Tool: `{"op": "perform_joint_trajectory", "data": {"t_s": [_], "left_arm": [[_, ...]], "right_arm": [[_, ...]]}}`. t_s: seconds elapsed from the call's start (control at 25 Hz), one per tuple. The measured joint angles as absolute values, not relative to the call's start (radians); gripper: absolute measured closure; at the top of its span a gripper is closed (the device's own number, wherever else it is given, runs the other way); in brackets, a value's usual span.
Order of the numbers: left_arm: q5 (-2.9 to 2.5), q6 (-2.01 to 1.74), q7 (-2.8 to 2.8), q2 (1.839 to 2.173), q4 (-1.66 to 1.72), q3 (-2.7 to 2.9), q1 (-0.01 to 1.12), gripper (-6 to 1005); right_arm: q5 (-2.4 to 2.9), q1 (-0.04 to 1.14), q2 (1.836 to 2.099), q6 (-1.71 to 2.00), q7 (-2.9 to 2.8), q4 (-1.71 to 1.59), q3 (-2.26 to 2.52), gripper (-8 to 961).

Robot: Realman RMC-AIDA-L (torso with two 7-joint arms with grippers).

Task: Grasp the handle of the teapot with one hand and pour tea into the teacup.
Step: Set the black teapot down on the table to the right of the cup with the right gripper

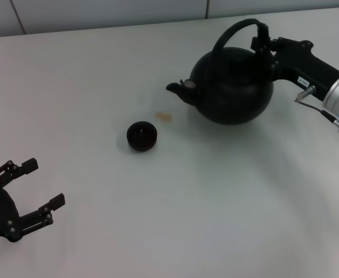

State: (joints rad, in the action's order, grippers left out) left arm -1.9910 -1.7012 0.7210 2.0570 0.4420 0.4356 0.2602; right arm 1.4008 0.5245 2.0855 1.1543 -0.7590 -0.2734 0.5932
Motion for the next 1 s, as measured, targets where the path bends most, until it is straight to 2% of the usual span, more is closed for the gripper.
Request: {"op": "perform_joint_trajectory", "data": {"t_s": [1.0], "left_arm": [[-1.991, -1.711, 0.719, 2.057, 0.44, 0.436, 0.256, 144]], "right_arm": [[1.384, 0.503, 2.083, 1.145, -0.665, -0.188, 0.591, 851]]}}
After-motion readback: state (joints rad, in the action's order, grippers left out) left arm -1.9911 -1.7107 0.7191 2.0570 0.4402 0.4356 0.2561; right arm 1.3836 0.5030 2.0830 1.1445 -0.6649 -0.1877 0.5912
